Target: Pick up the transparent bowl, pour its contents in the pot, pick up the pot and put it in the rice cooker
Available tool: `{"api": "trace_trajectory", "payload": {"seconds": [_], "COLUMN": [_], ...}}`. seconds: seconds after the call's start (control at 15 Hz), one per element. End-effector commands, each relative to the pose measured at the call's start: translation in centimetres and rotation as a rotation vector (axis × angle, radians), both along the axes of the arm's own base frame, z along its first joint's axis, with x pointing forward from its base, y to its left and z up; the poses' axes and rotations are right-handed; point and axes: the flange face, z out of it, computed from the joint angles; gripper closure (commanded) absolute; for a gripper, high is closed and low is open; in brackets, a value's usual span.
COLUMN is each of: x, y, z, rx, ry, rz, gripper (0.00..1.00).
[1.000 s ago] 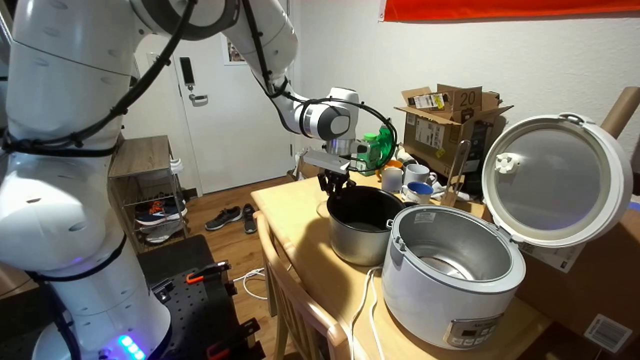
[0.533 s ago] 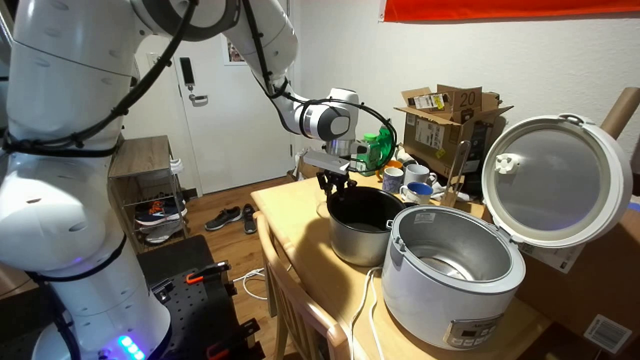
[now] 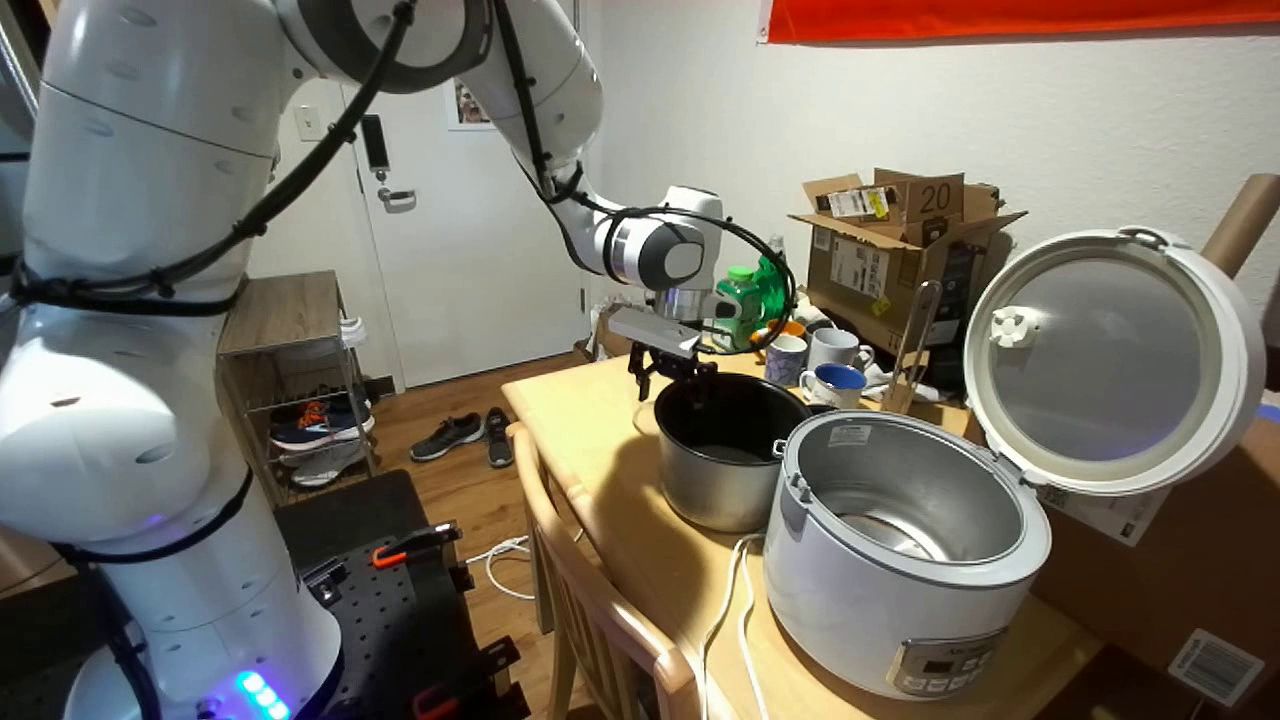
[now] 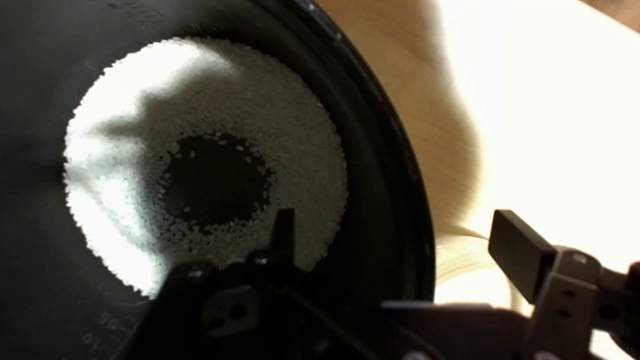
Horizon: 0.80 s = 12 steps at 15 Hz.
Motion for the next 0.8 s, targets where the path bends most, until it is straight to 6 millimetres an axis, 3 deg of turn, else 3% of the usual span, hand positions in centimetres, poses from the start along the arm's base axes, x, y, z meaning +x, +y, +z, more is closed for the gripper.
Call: {"api": "trace_trajectory", "payload": {"seconds": [0.0, 0.07, 0.13, 0.73], "x": [0.71, 0.75, 0.78, 1.02], "y": [-0.27, -0.29, -0.31, -0.73], "z": [-0.34, -0.47, -0.57, -0.42], "rx": [0.021, 0.022, 0.023, 0.018], "ry": [0.034, 0.036, 0.037, 0.037], "rz": [-0.010, -0.012, -0.014, -0.027], "gripper": [0.00, 0.25, 0.26, 0.95]}}
